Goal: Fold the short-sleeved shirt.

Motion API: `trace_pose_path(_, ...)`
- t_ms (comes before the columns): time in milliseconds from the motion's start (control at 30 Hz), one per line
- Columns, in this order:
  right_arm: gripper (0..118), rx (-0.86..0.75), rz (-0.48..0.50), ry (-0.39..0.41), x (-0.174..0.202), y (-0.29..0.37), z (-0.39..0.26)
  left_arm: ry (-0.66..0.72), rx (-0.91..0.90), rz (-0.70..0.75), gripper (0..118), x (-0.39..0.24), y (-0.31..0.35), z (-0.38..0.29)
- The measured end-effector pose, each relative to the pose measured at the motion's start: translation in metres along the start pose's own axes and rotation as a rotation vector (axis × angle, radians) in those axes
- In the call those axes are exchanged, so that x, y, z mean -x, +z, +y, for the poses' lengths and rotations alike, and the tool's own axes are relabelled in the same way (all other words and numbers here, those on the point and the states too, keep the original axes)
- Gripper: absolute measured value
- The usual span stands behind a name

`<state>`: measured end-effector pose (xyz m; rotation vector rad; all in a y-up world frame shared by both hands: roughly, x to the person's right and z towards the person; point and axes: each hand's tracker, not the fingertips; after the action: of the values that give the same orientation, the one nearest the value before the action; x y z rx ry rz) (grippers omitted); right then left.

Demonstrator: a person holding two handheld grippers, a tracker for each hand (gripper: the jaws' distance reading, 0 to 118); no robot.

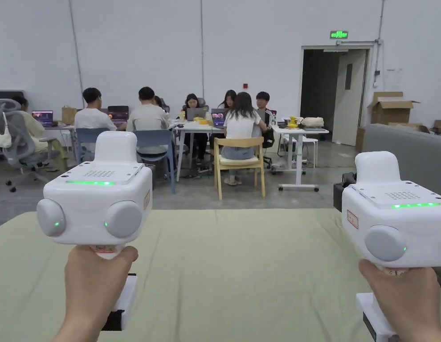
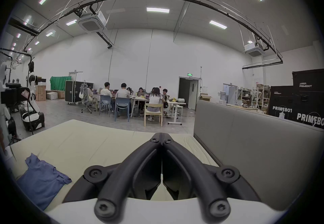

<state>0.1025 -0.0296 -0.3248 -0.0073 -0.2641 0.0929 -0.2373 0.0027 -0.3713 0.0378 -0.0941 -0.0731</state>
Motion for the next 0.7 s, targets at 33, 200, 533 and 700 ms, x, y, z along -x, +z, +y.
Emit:
trace_pose_path(33,3,0.001,0.001,-0.001,0.0000,-0.0002,-0.0003,-0.002,-0.002,-0.002,0,0.0002,-0.0004,0.0008)
trace_pose_path(200,3,-0.002,0.004,-0.015,0.0009,0.0011,-0.0005,-0.015,-0.006,0.001,0,0.0000,0.0006,0.0020)
trace_pose_path(533,3,-0.005,0.008,-0.021,0.0030,0.0020,0.0015,-0.021,0.003,-0.003,0,0.0003,-0.0001,0.0004)
trace_pose_path(700,3,-0.004,0.007,-0.022,0.0028,0.0019,0.0024,-0.024,0.003,-0.005,0,0.0000,-0.0005,0.0011)
